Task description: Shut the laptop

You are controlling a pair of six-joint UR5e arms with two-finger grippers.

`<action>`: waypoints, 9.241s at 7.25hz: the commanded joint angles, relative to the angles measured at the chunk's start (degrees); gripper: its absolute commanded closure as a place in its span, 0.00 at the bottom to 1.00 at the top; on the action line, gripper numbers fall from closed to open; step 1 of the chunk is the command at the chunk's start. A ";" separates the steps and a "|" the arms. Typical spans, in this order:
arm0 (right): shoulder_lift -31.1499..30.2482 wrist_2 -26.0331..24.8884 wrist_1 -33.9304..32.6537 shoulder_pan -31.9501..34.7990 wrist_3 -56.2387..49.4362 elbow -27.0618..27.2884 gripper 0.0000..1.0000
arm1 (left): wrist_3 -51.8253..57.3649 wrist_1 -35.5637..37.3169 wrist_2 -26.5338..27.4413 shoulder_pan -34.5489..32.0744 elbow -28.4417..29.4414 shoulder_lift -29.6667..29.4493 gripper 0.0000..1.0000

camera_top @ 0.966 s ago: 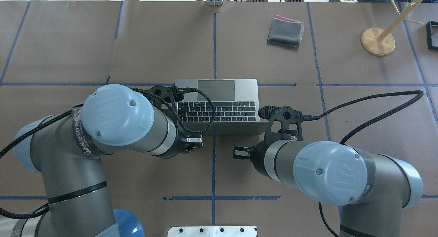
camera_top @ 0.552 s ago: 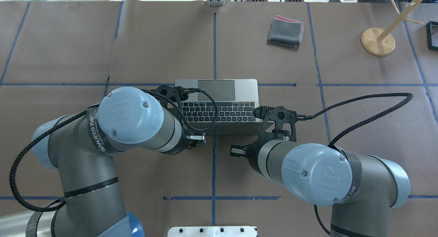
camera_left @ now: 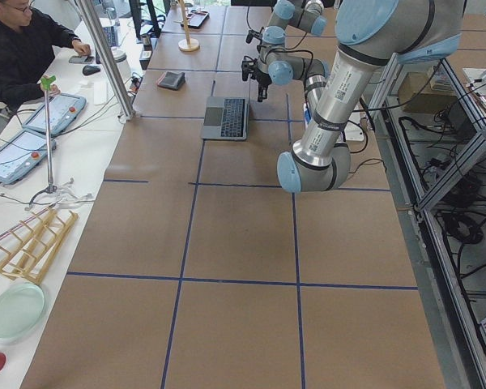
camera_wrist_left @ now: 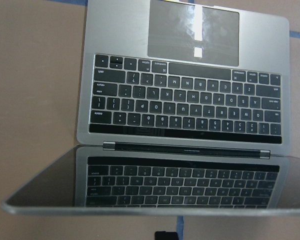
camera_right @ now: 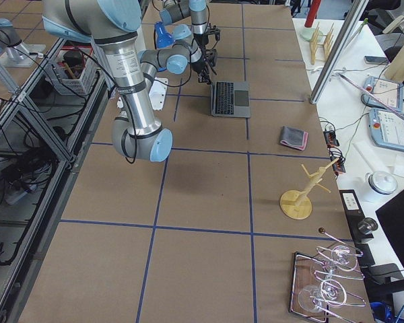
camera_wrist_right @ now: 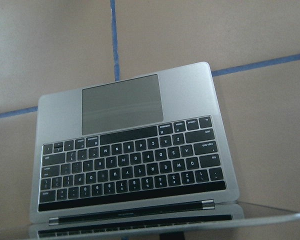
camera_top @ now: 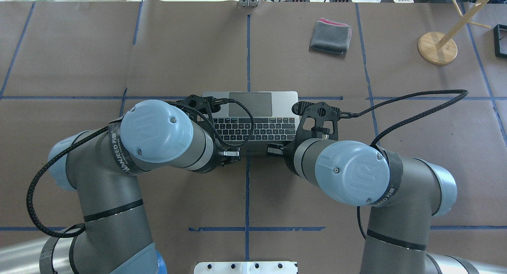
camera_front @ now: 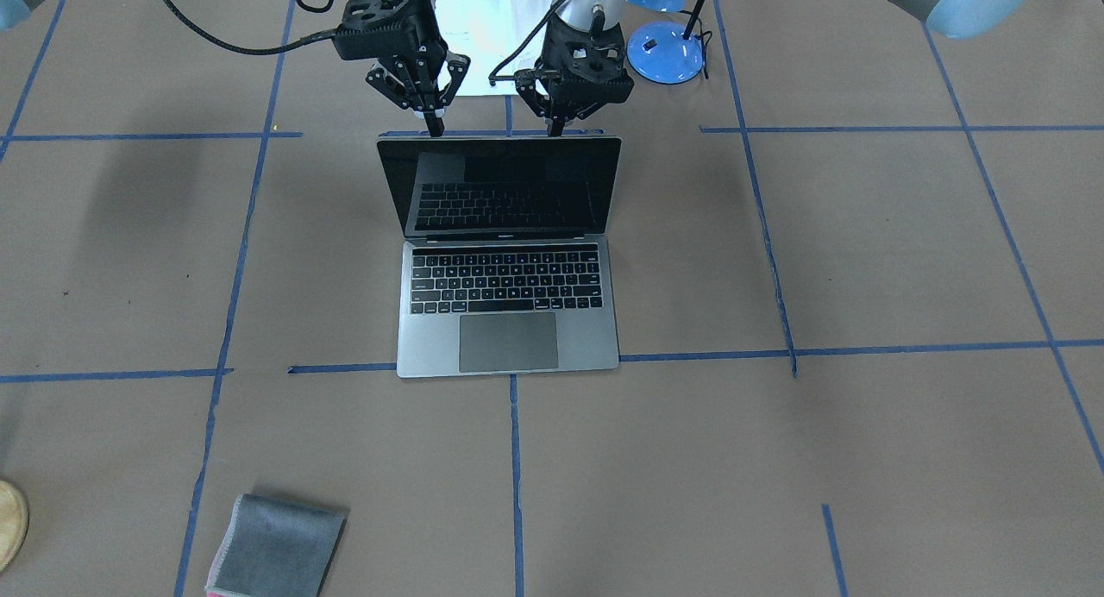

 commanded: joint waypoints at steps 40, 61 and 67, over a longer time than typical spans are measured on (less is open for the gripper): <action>-31.35 51.76 -12.13 65.57 -92.68 -12.07 0.00 | 82.78 0.47 -33.88 -65.10 21.11 32.71 0.00; -33.73 54.50 -3.52 74.10 -91.68 -25.70 0.00 | 84.84 0.46 -33.89 -66.19 23.70 33.51 0.00; -33.55 54.58 -3.43 74.10 -91.77 -25.53 0.00 | 85.28 0.37 -33.89 -66.27 24.32 33.60 0.00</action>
